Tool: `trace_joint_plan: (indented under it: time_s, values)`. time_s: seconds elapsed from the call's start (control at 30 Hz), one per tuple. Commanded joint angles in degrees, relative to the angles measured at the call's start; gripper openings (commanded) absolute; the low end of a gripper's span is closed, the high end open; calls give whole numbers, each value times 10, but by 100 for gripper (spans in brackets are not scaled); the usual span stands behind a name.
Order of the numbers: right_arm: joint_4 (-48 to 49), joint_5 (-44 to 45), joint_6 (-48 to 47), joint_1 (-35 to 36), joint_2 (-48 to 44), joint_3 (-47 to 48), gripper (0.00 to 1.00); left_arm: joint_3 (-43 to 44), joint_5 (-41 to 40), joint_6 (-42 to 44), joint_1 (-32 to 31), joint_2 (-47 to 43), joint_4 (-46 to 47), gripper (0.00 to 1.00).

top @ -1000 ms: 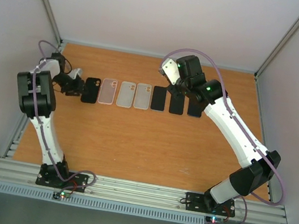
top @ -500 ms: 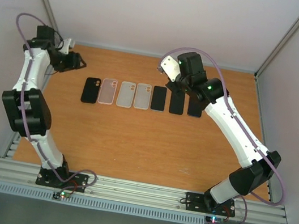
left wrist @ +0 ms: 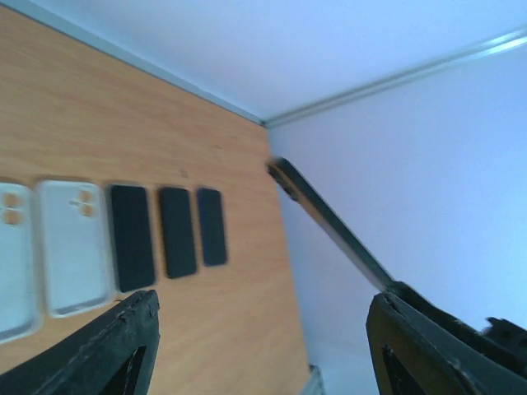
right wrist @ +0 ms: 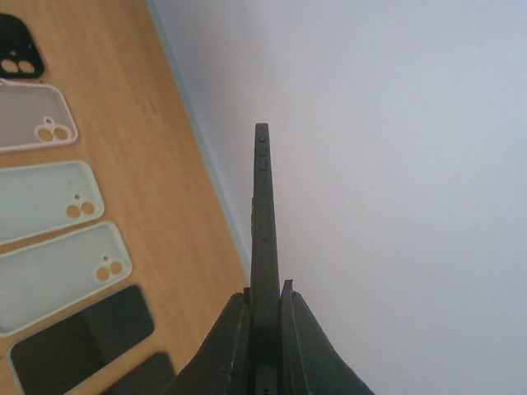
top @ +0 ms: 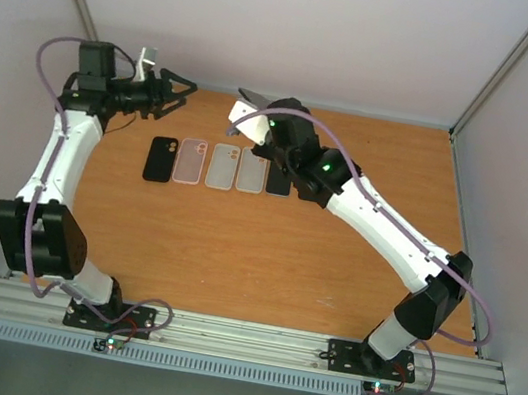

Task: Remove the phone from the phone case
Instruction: Place the phone at the center of the board.

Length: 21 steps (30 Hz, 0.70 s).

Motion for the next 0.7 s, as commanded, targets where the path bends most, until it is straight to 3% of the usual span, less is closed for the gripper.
trace_joint_plan:
  time_s: [0.0, 0.23, 0.5, 0.67]
  values:
    - [123, 60, -84, 34, 7, -13, 1, -37, 41, -157, -49, -24, 165, 69]
    - [194, 91, -144, 73, 15, -54, 1, -77, 51, -295, -80, -16, 292, 70]
    - [281, 125, -196, 111, 30, -93, 1, -107, 40, -333, -112, 7, 307, 71]
    - [323, 137, -221, 119, 38, -108, 1, -107, 30, -304, -116, 8, 267, 71]
